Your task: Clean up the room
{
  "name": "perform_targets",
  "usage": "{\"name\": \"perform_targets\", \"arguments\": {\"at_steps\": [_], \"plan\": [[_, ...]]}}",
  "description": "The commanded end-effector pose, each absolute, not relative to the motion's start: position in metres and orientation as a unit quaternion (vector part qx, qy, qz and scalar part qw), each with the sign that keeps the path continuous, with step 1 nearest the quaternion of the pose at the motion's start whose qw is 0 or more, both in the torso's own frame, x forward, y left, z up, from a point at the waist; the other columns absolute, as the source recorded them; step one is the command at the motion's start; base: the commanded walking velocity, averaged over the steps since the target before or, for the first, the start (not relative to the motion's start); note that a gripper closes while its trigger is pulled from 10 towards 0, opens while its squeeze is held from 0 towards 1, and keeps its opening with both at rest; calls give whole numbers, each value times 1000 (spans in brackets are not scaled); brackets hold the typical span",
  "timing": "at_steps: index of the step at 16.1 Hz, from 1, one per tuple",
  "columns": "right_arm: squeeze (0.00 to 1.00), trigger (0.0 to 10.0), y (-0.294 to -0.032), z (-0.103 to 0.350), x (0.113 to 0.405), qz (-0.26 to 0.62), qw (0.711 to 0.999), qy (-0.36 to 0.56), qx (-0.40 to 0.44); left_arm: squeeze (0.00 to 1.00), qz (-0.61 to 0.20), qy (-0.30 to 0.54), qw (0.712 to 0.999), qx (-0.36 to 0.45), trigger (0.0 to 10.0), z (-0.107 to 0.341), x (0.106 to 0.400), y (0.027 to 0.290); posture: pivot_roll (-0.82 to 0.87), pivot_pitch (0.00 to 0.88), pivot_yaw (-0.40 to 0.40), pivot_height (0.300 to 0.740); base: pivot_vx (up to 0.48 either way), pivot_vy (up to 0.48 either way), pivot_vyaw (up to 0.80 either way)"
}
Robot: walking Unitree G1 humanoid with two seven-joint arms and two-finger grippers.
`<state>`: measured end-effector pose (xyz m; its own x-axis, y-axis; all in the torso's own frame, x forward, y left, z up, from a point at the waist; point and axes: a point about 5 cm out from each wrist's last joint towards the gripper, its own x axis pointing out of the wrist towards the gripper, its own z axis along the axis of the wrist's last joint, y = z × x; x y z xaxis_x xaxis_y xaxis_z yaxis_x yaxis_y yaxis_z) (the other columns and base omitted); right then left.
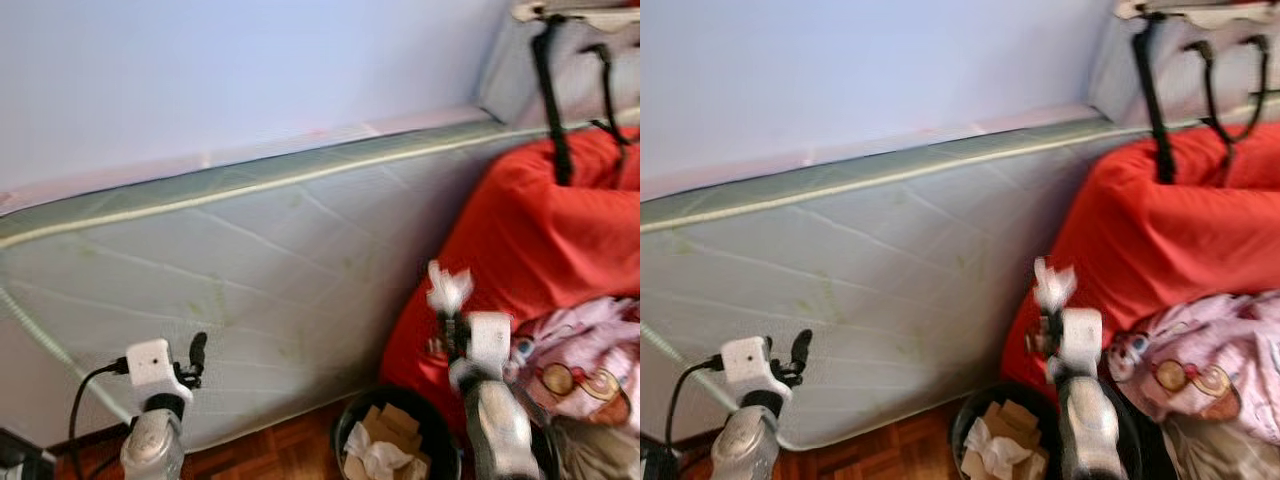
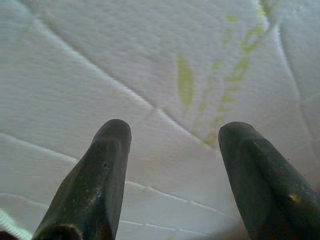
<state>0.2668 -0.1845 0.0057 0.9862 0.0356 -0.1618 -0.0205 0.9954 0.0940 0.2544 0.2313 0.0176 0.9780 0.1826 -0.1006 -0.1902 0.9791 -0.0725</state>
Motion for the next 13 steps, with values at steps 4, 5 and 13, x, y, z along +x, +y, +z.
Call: {"name": "perform_targets", "arguments": {"at_steps": [4, 5, 13], "plan": [[0, 10000, -191, -5, 243, -20, 994, 89, 63, 0, 29, 36, 999, -10, 10000, 21, 244, 214, 35, 0, -48, 740, 0, 0, 0], [0, 10000, -192, -15, 231, -31, 992, 108, 66, 0, 20, 32, 999, -4, 10000, 24, 242, 214, 36, 0, -49, 740, 0, 0, 0], [0, 10000, -188, -22, 218, -24, 990, 126, 54, 0, -24, 33, 999, 12, 10000, 30, 242, 204, 14, 0, -23, 740, 0, 0, 0]]}}
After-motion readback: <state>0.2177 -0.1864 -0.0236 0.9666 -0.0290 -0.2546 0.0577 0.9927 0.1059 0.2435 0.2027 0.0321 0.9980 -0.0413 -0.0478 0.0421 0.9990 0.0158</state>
